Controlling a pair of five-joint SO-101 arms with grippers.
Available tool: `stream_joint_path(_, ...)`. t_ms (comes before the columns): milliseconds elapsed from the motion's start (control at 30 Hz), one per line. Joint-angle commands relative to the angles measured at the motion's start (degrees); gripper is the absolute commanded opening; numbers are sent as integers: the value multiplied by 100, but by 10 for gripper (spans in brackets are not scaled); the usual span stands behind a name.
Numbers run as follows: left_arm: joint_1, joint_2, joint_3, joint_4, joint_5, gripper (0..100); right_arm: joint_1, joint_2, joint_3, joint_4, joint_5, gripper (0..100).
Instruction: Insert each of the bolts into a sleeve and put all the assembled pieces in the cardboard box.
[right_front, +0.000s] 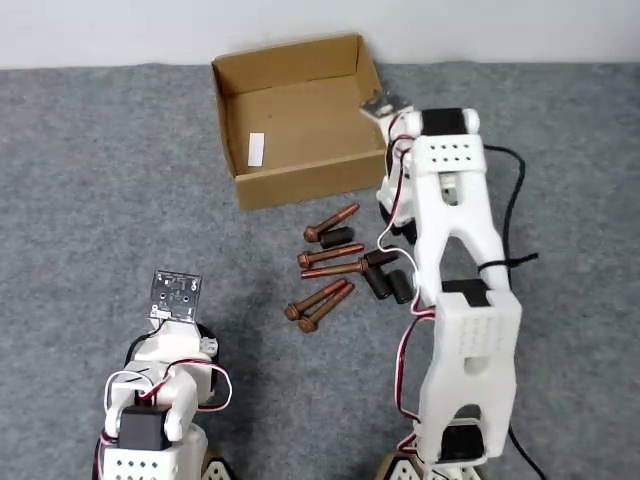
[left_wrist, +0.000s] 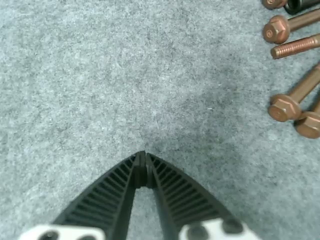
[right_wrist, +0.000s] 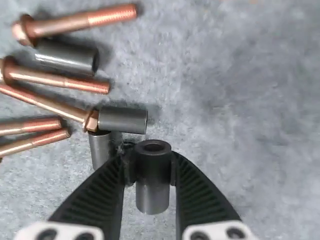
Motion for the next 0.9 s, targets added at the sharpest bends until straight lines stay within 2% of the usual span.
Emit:
stream_joint_path(0, 18, -62, -48, 53, 44, 8, 119, -875, -62, 268, -273, 9)
stream_joint_path(167, 18, -62, -48, 53, 44, 8, 189, -1903, 870, 268, -1389, 9)
stream_joint_path(367, 18, -62, -48, 53, 44, 8, 198, -3741, 2796, 251, -2602, 9)
stream_joint_path(600, 18, -62, -48, 53, 44, 8, 321, -5367, 4659, 242, -3095, 9)
stream_joint_path(867, 18, -62, -48, 53, 44, 8, 1437, -6923, 5925, 242, -3648, 9)
